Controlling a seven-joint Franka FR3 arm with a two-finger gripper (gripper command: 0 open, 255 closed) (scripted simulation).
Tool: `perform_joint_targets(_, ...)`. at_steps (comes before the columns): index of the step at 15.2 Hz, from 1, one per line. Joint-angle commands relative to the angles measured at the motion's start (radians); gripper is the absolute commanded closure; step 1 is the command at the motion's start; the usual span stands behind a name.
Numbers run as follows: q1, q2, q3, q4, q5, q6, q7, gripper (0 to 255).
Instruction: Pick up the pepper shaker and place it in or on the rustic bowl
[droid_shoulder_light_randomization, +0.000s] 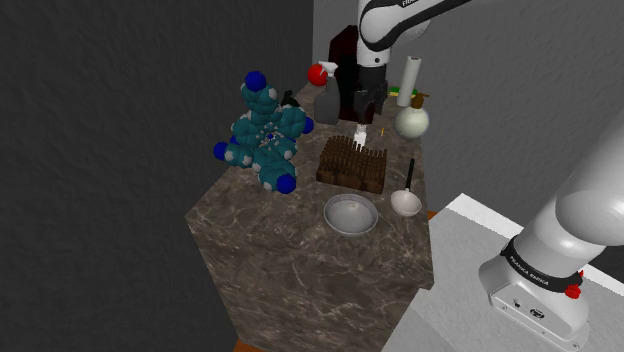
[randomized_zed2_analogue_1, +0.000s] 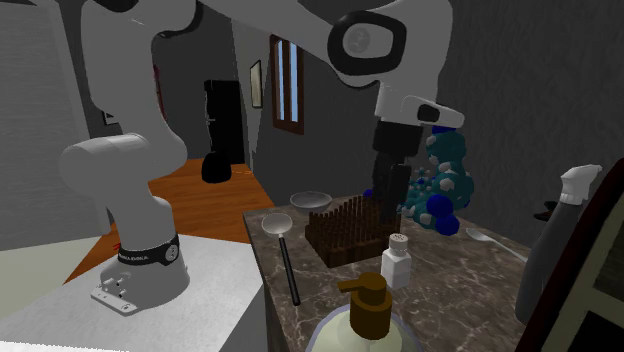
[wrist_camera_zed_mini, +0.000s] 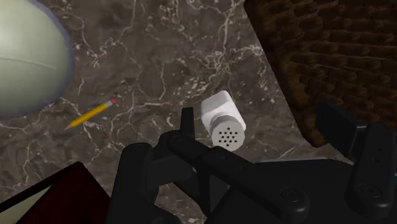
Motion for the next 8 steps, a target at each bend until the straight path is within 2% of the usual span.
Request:
perform_joint_targets(1, 0.004, 0.089, 0.003, 0.073, -0.016, 0.002, 0.005, 0)
perform_joint_targets(5, 0.013, 0.255, 0.002, 0.223, -0.046, -0.008, 0.008, 0)
perform_joint_targets(8, 0.012, 0.263, 0.001, 0.194, -0.047, 0.03, 0.009, 0)
